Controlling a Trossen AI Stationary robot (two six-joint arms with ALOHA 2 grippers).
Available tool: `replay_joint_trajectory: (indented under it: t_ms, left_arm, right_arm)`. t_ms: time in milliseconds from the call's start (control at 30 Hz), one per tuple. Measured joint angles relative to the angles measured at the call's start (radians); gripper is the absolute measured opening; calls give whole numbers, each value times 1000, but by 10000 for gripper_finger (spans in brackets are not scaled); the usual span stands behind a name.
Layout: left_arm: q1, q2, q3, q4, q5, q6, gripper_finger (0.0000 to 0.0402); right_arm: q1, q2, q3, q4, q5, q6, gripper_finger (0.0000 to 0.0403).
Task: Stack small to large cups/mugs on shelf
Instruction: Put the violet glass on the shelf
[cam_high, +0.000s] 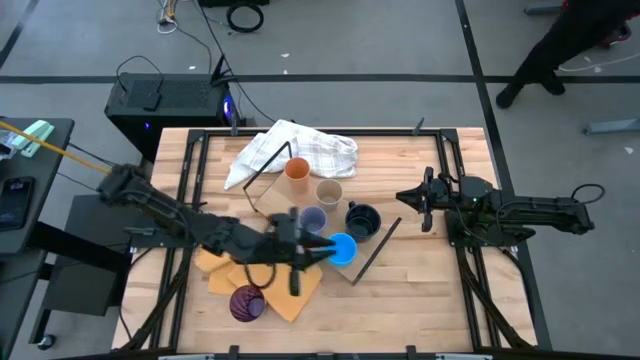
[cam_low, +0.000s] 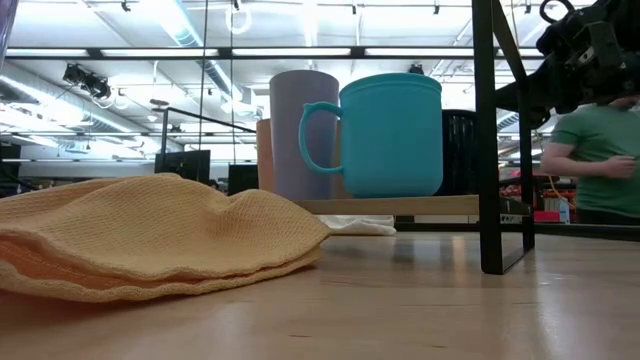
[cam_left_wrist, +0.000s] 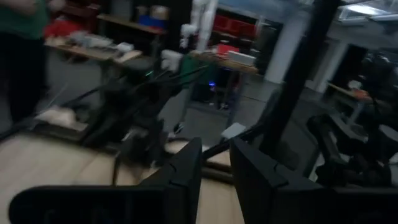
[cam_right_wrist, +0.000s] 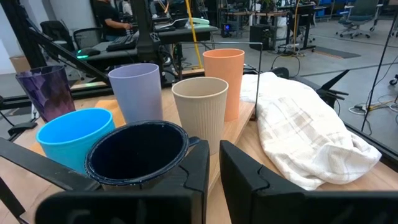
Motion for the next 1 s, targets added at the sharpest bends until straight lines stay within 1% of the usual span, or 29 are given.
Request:
replay_joint_trajectory:
  t_ms: [167, 233, 333, 433, 567, 633, 700, 767, 833, 900, 1000]
  left_arm:
    - [-63, -188, -203, -54, -64, -156, 85]
    - [-93, -257, -246, -138, -86, -223, 83]
    - [-143, -348, -249, -380, -121, -352, 77]
    - [-183, -395, -191, -670, -111, -498, 71]
    - [-224, -385, -55, -1054, -3, -685, 63]
    - [-232, -350, 3, -1199, 83, -749, 60]
    - [-233, -309, 41, -1307, 189, -799, 57]
    - [-232, -269, 72, -1352, 302, -822, 57]
    - [-232, -234, 91, -1362, 387, -833, 60]
    - [-232, -202, 103, -1398, 439, -842, 66]
    - [-217, -171, 114, -1420, 480, -884, 79]
  right_arm:
    - [0, 0, 0, 0, 0, 0, 45]
    - [0, 0, 0, 1, 0, 0, 45]
    - [0, 0, 0, 1, 0, 0, 45]
    - [0, 0, 0, 1, 0, 0, 45]
    - [0, 0, 0, 1, 0, 0, 45]
    - [0, 0, 0, 1, 0, 0, 45]
    - [0, 0, 0, 1, 0, 0, 45]
    - [0, 0, 0, 1, 0, 0, 45]
    - [0, 0, 0, 1, 0, 0, 45]
    - [0, 0, 0, 1, 0, 0, 45]
    - [0, 0, 0, 1, 0, 0, 45]
